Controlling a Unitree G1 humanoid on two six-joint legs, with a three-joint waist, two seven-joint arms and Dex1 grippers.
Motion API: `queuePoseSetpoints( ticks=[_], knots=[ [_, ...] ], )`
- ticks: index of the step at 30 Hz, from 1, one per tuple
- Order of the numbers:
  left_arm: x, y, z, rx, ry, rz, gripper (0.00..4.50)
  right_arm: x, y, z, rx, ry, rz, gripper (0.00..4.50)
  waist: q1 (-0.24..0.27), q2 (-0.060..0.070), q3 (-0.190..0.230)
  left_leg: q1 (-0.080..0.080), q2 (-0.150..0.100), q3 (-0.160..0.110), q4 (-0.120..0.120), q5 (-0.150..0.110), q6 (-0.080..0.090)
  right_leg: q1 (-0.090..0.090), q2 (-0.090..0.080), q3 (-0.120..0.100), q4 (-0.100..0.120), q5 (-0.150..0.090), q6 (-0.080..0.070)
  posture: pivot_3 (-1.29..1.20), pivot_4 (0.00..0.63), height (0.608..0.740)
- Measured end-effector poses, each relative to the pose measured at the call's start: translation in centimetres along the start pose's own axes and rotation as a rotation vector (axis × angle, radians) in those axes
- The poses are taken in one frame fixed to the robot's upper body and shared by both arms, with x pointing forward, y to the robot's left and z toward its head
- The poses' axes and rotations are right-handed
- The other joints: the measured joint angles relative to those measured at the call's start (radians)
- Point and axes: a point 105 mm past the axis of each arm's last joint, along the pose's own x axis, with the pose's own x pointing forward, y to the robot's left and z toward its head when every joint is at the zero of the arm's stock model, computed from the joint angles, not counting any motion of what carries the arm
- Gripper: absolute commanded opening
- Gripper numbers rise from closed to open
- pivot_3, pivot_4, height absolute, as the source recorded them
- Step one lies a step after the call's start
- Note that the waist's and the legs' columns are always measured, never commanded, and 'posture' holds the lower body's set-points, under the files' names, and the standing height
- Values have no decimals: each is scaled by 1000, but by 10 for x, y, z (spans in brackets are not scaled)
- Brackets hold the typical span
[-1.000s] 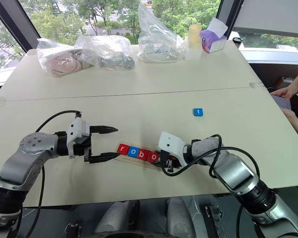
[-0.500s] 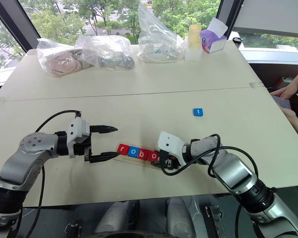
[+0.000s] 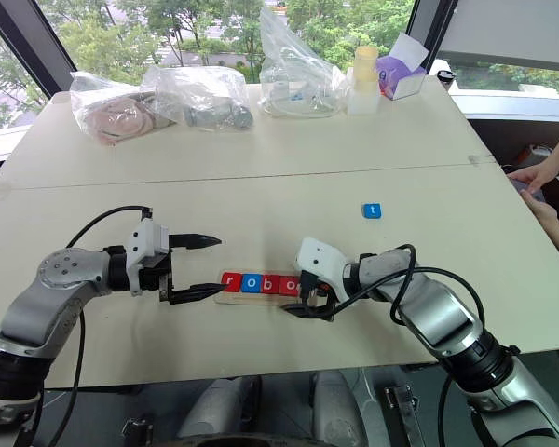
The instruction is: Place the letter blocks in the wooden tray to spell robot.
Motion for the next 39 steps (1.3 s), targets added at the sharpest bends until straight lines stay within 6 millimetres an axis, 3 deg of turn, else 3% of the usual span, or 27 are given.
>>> queuePoseSetpoints(
  ticks=[10,22,28,34,39],
  knots=[
    [1,1,1,1,-6,8,4500,1,-13,-8,3,16,-42,4474,-1,0,0,0,0,0,0,0,0,0,0,0,0,0,0,0,150,740],
    [1,3,1,0,-7,24,4500,3,-17,-1,-25,-5,-33,4474,-1,0,0,0,0,0,0,0,0,0,0,0,0,0,0,0,150,740],
    [1,3,1,0,-9,27,4500,-11,-19,5,10,-23,-18,4474,0,0,0,0,0,0,0,0,0,0,0,0,0,0,0,0,150,740],
    [2,3,1,-1,-10,28,4500,-36,-58,17,60,-93,-233,4474,-1,0,0,0,0,0,0,0,0,0,0,0,0,0,0,0,150,740],
    [2,3,0,-4,-16,29,4500,-60,-118,-15,284,-36,-630,4474,1,0,0,0,0,0,0,0,0,0,0,0,0,0,0,0,150,740]
  ],
)
